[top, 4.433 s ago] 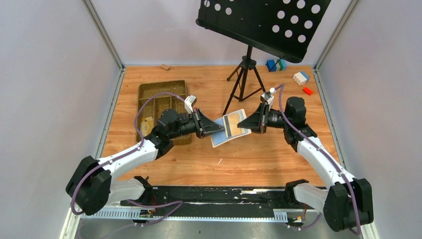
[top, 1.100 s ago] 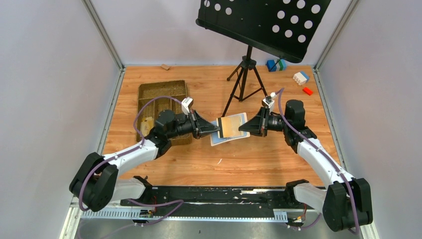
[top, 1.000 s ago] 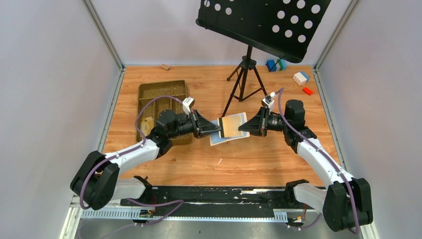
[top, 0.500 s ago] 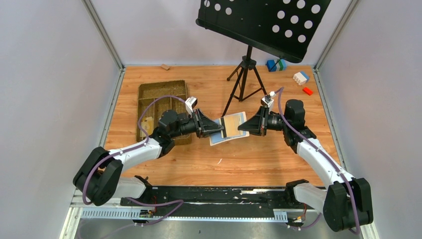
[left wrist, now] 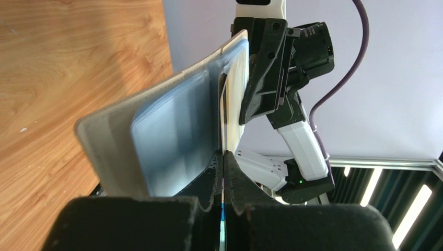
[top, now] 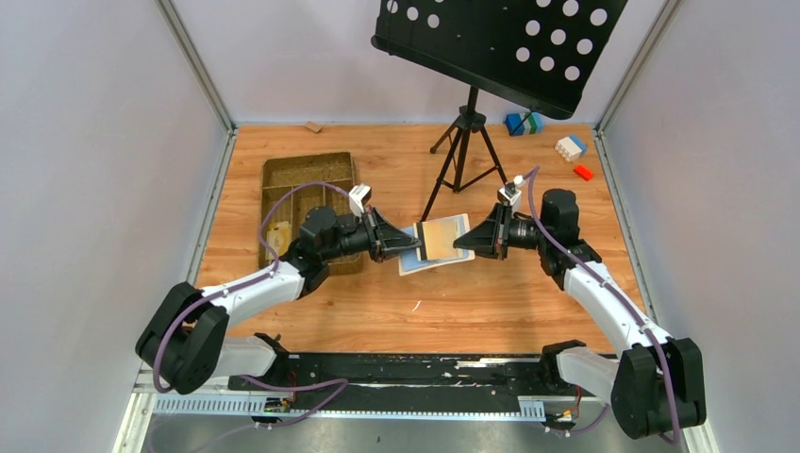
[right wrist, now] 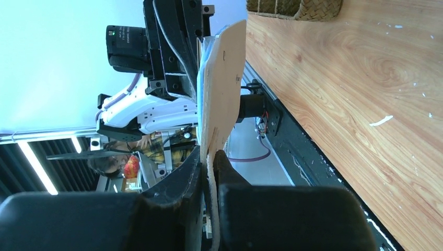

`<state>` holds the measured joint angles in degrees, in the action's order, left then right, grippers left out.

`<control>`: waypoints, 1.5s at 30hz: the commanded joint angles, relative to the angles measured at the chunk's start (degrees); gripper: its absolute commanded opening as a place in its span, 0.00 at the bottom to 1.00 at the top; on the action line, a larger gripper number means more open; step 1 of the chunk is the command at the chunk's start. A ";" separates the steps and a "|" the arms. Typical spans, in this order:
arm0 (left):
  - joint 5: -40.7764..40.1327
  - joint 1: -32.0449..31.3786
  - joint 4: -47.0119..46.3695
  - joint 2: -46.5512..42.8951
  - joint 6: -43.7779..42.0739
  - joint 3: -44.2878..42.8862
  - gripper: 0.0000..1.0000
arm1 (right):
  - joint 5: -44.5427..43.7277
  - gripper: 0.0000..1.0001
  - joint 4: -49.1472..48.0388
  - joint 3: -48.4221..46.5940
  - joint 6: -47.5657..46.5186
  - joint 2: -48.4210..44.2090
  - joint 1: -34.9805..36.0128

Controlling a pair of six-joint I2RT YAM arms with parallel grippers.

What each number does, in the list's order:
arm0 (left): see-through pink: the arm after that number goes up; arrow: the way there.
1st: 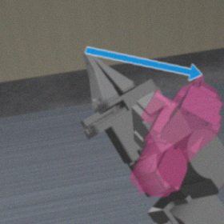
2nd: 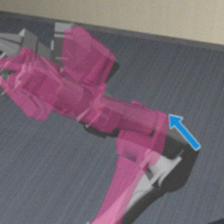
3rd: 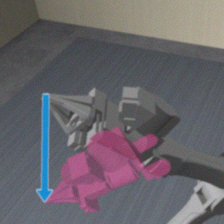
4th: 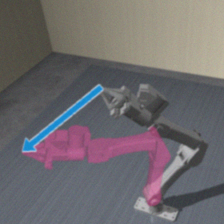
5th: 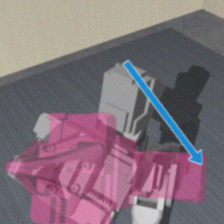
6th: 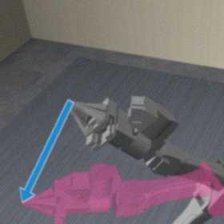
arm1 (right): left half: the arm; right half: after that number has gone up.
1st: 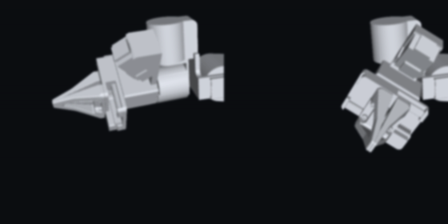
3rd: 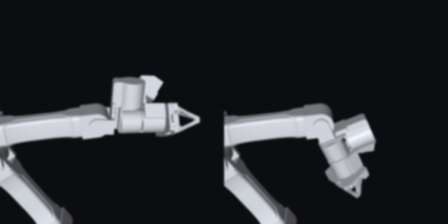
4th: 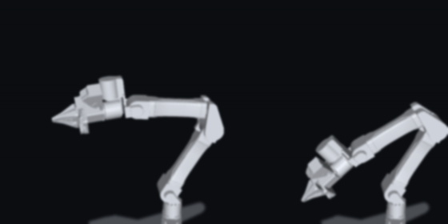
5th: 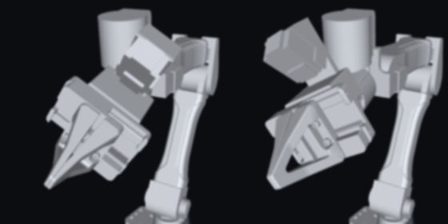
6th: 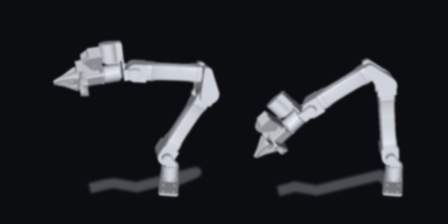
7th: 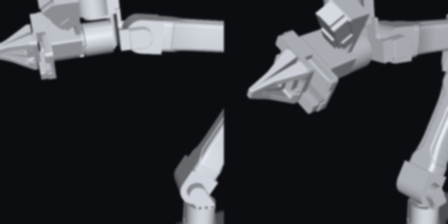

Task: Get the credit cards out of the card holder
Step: Remove the credit card from the card holder, then place the credit card in the storage box.

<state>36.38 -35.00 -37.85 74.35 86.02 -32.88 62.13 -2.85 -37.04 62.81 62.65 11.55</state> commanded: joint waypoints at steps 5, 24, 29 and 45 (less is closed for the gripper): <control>2.54 5.81 22.73 -9.77 -13.35 -1.04 0.00 | -4.53 0.00 20.66 -7.21 -16.99 2.33 -3.07; -60.77 14.40 113.22 0.57 -56.98 -47.14 0.00 | -14.35 0.00 38.34 -9.27 -30.98 2.18 -3.76; -67.11 16.77 115.71 5.28 -57.88 -50.69 0.00 | -14.09 0.00 38.07 -7.75 -31.32 1.46 -3.66; -74.02 22.19 104.30 20.04 -62.58 -50.78 0.00 | -13.57 0.00 36.85 -8.37 -30.26 0.95 -3.38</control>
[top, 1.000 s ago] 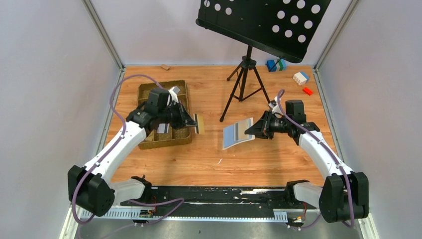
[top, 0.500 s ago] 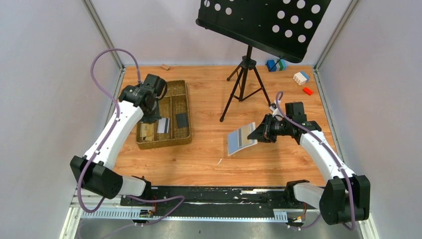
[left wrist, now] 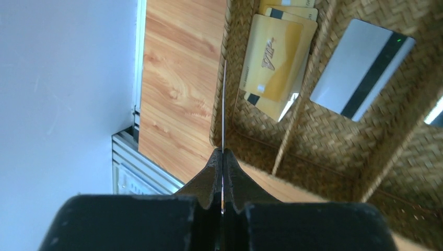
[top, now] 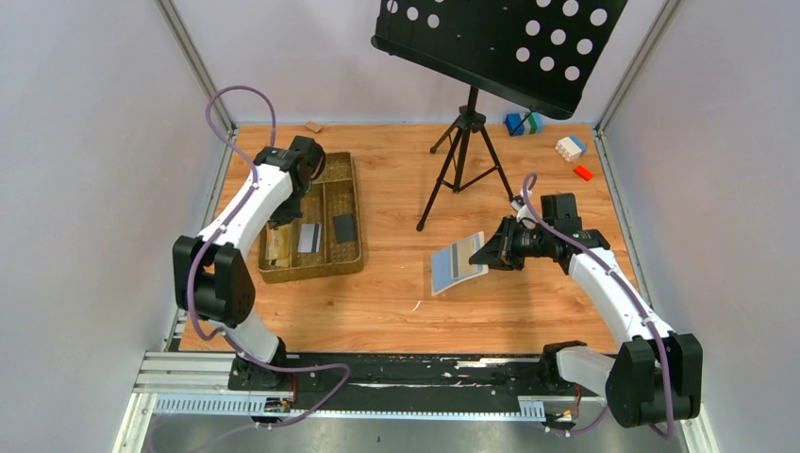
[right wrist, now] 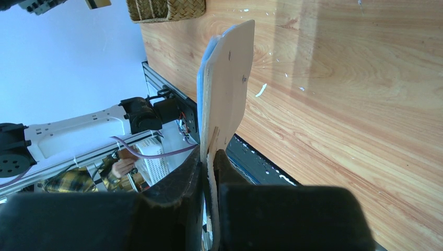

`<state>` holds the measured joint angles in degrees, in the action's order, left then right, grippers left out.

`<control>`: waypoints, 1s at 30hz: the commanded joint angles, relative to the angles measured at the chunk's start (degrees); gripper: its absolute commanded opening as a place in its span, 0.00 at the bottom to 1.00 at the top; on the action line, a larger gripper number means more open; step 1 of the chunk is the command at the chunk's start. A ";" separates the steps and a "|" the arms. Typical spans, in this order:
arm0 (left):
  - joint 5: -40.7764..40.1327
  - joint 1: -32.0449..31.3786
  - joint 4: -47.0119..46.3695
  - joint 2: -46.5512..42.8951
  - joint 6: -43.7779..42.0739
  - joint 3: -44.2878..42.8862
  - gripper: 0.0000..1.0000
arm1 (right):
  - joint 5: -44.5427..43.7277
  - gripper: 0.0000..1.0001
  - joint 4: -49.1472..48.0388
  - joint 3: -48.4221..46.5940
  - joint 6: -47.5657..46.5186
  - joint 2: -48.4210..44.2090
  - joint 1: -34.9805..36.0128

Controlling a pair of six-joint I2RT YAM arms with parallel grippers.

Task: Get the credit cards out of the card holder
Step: Place the credit card in the storage box.

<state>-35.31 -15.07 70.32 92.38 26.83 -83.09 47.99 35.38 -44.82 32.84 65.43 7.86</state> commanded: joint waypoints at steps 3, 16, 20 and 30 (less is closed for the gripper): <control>2.17 3.34 -8.37 3.38 -7.41 0.60 0.00 | 0.62 0.00 -1.49 -0.15 -0.25 -2.21 0.32; -0.80 4.30 -13.97 11.68 -10.14 6.17 0.00 | 1.49 0.00 -4.25 1.78 1.53 -1.80 0.32; -4.00 4.93 -16.09 12.41 -9.96 8.42 0.00 | 1.84 0.00 -4.70 2.36 1.90 -1.85 0.32; 6.81 4.99 -14.30 6.02 -11.71 7.81 0.46 | 1.97 0.00 -4.59 1.94 1.60 -1.63 0.31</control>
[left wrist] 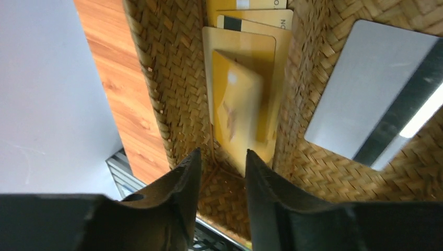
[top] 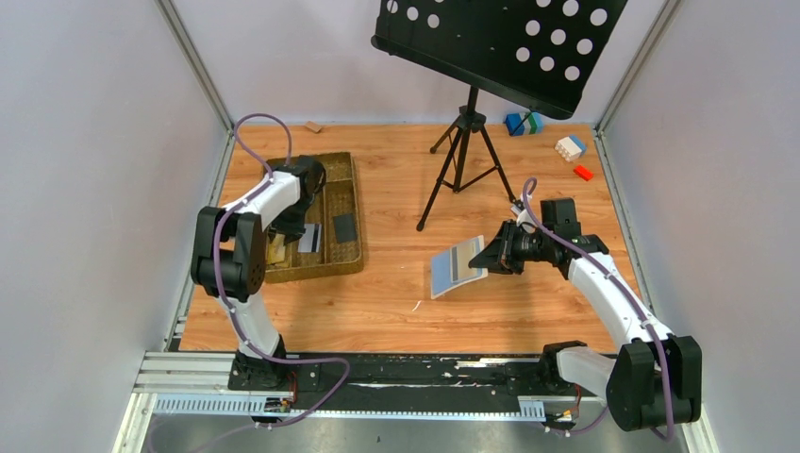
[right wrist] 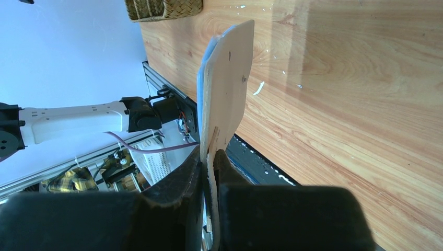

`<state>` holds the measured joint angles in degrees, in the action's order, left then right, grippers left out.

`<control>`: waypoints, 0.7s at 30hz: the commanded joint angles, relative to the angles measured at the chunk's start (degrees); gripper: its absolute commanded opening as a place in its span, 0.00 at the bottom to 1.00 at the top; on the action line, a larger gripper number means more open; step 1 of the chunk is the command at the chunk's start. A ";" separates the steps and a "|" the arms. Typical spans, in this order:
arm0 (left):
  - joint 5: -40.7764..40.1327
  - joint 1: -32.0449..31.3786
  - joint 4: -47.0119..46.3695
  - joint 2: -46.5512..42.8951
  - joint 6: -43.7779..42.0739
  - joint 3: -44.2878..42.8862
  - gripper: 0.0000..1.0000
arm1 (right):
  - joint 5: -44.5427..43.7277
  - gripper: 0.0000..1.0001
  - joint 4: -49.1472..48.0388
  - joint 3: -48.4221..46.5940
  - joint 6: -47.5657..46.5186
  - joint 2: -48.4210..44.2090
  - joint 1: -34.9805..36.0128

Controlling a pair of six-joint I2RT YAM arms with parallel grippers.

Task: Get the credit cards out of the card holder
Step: Place the credit card in the storage box.

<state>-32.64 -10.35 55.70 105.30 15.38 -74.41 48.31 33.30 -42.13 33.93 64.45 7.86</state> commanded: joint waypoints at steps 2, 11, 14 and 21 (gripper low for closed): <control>4.86 0.25 2.31 -9.48 0.39 -0.67 0.52 | 2.00 0.00 -3.14 -0.70 0.84 -0.68 0.31; 35.89 -0.08 2.20 -31.28 7.74 5.51 0.61 | 4.75 0.00 -5.60 0.16 2.37 -2.53 0.50; 50.98 -3.13 -6.43 -40.37 16.18 14.71 0.84 | 6.48 0.00 -7.70 0.37 3.84 -3.21 1.49; 62.01 -11.10 -31.80 -58.05 40.63 31.79 0.94 | 8.66 0.00 -18.15 1.43 15.44 -5.52 4.44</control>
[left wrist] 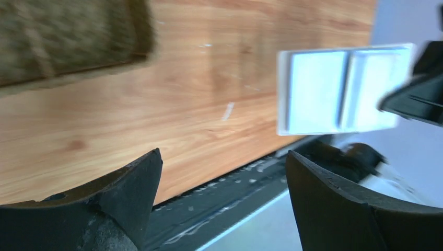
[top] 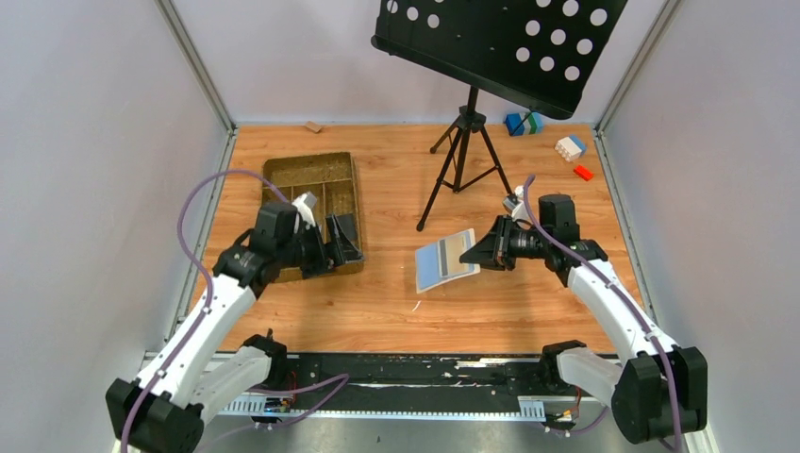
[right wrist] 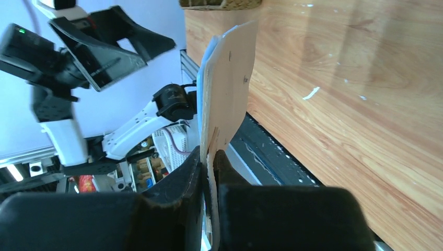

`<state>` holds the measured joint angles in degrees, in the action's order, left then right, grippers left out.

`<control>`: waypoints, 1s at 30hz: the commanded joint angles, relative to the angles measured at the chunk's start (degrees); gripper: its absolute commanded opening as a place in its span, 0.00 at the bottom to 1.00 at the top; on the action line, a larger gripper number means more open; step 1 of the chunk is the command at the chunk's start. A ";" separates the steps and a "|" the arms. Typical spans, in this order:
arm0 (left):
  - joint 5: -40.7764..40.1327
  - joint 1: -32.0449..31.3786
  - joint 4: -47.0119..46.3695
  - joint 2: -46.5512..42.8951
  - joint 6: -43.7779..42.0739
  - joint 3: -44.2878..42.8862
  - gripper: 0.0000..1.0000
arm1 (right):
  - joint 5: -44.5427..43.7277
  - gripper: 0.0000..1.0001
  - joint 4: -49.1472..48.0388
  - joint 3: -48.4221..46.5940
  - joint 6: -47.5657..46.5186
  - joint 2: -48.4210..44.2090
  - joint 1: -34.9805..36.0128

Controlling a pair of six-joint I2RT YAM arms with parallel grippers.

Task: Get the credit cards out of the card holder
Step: Place the credit card in the storage box, then remove the credit card from the card holder.

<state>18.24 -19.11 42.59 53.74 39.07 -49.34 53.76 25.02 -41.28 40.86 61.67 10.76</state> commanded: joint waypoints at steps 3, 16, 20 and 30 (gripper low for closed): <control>10.97 -5.31 -30.39 -10.31 25.58 13.82 0.94 | 3.53 0.00 -17.60 2.10 15.90 -3.99 2.81; 11.50 -12.38 -60.60 -3.51 39.27 21.78 0.94 | 2.96 0.00 -30.75 3.96 30.56 -5.72 6.35; 14.54 -12.99 -63.74 -0.05 39.34 21.59 0.91 | 0.13 0.00 -32.54 4.01 31.47 -4.78 9.57; 18.66 -12.92 -73.80 4.77 42.28 22.87 0.19 | -6.16 0.04 -26.79 -1.25 28.00 -1.84 14.70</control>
<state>34.30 -31.90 -25.54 58.74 81.45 -25.58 50.87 -3.44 -38.04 71.13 59.16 25.06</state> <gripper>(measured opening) 0.380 0.077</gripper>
